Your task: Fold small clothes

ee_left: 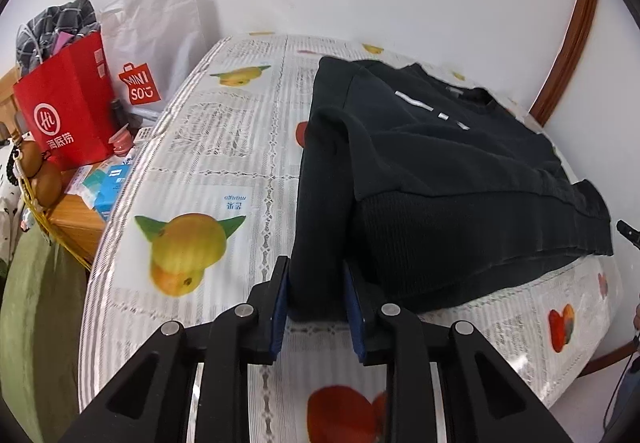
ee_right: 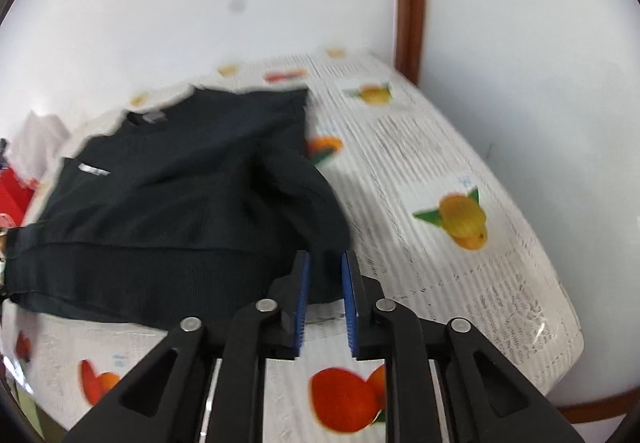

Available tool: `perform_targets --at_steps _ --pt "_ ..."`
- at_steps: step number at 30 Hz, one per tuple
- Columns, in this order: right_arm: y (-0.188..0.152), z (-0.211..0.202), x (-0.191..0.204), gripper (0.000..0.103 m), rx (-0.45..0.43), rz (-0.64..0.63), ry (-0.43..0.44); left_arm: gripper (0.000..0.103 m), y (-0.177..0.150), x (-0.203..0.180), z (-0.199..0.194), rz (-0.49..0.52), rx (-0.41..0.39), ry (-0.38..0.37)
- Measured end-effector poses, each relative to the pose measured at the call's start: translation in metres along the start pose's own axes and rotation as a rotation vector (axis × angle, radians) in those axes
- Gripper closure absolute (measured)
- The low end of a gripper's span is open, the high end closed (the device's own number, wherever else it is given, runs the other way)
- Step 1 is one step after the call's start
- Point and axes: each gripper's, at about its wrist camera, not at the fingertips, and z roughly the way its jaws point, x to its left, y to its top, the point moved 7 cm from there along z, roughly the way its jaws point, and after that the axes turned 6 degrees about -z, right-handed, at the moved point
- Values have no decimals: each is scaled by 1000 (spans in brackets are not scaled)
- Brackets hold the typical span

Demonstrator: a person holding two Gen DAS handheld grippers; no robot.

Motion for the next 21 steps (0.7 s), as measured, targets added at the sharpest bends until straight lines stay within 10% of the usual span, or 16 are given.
perform_targets --at_steps 7,11,21 --pt "-20 -26 68 73 -21 -121 163 74 -9 -14 -34 45 -58 -40" --pt "-50 -6 85 90 52 -227 108 74 -18 -32 -41 114 -61 -88" --pt "-64 42 73 92 123 -103 150 74 -38 -67 -17 185 30 -167"
